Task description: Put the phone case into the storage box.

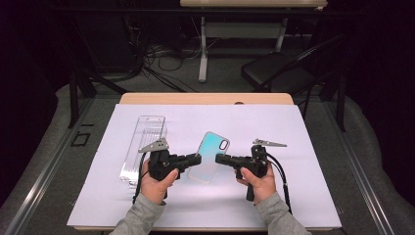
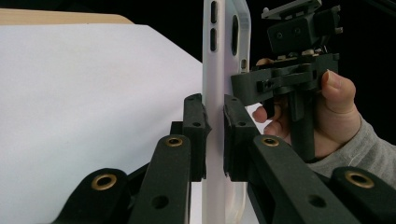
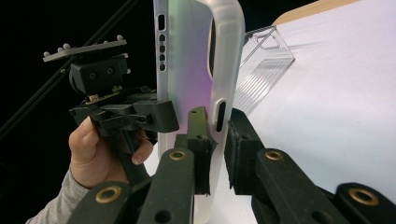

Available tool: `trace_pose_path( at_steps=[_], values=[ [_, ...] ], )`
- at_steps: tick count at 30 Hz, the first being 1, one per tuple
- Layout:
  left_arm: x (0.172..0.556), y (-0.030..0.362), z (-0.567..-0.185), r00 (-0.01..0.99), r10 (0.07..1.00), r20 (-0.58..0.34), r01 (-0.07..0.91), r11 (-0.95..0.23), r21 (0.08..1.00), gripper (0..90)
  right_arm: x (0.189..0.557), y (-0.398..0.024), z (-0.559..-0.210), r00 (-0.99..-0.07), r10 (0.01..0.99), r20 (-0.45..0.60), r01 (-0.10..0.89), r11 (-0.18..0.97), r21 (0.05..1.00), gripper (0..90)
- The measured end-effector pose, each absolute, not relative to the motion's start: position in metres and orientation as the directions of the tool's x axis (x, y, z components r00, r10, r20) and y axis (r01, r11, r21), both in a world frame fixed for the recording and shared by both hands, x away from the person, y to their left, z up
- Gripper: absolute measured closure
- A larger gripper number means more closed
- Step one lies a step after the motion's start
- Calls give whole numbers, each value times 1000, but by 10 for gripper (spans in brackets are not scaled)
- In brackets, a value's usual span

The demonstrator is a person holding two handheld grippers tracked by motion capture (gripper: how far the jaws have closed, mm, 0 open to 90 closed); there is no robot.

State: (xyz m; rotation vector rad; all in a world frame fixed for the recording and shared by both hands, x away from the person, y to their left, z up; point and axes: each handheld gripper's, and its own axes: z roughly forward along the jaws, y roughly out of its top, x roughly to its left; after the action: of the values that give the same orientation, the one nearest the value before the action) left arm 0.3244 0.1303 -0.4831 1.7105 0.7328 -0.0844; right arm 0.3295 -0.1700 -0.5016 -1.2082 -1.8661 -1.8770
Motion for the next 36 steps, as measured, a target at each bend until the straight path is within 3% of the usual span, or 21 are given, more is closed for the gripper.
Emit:
trace_pose_path(
  at_steps=[36],
  values=[
    [324, 131, -482, 802, 418, -426, 501, -84, 861, 822, 326, -170, -503, -637, 369, 676, 659, -195, 727, 824]
  ],
)
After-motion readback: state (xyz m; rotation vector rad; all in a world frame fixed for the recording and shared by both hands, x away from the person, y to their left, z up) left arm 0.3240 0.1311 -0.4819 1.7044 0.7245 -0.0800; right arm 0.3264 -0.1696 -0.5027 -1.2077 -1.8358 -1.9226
